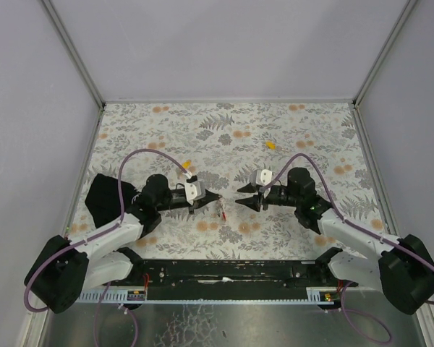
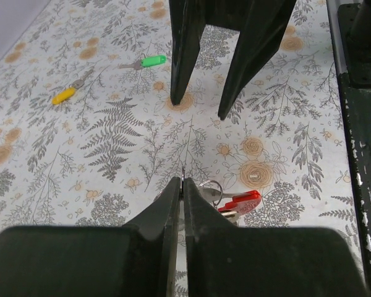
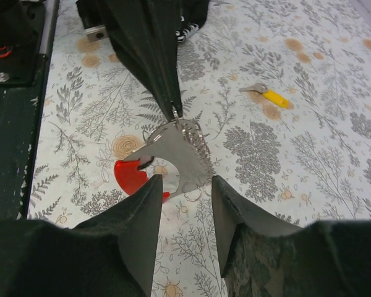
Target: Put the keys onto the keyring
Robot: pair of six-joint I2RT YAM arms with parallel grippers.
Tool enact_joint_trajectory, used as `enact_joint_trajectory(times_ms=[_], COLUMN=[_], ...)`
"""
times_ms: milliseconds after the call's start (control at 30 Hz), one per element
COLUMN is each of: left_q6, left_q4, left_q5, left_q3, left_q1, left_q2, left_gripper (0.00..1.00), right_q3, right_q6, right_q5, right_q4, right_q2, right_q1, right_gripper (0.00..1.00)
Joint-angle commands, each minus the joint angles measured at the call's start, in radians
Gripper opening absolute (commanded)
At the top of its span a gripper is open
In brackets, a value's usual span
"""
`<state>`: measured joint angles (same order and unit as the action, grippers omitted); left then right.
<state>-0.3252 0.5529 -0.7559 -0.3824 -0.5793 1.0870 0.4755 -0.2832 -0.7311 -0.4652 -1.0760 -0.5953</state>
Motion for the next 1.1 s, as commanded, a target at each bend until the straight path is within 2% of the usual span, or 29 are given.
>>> enact_joint_trajectory(times_ms=[0,167,467,667,867,1067], left_q6=[-0.098,-0.172,-0.293,-0.298,-0.300,-0.305], left_q4=[0.051,0.087,0.021,-0.074,-0.185,-0.229], left_q5=[0.029,0.057,0.105,0.116,0.171,0.192], left_q3=[0.006,0.044,0.048,-0.004,-0.052,-0.079], left_q1=[-0.025,-0.049,-0.104,-0.118,-0.146,-0.158], left_q2=[0.000,-0.018,-0.069,-0.073,-0.078,-0.075], left_gripper=[0.00,0.00,0.00,0.00,0.00,0.00], right_q3=[-0.005,0.014,0.042,0.050,0.068,0.076], right_q6=[-0.102,-0.175,-0.226,-0.267,-0.354,-0.398], right_q5=[-0.138,-0.182,-0.184,-0.140,-0.076,-0.030], right_q4=[-0.175,-0.183,-0.195,-0.198,-0.111,-0.079], right_q2=[-0.044,-0.098,-0.132,-0.145,-0.133,-0.130], right_q1=[0.001,0.001,-0.010,-0.046,-0.089,-0.112], right_gripper=[0.44,0.43,0.39,0.35,0.34,0.32])
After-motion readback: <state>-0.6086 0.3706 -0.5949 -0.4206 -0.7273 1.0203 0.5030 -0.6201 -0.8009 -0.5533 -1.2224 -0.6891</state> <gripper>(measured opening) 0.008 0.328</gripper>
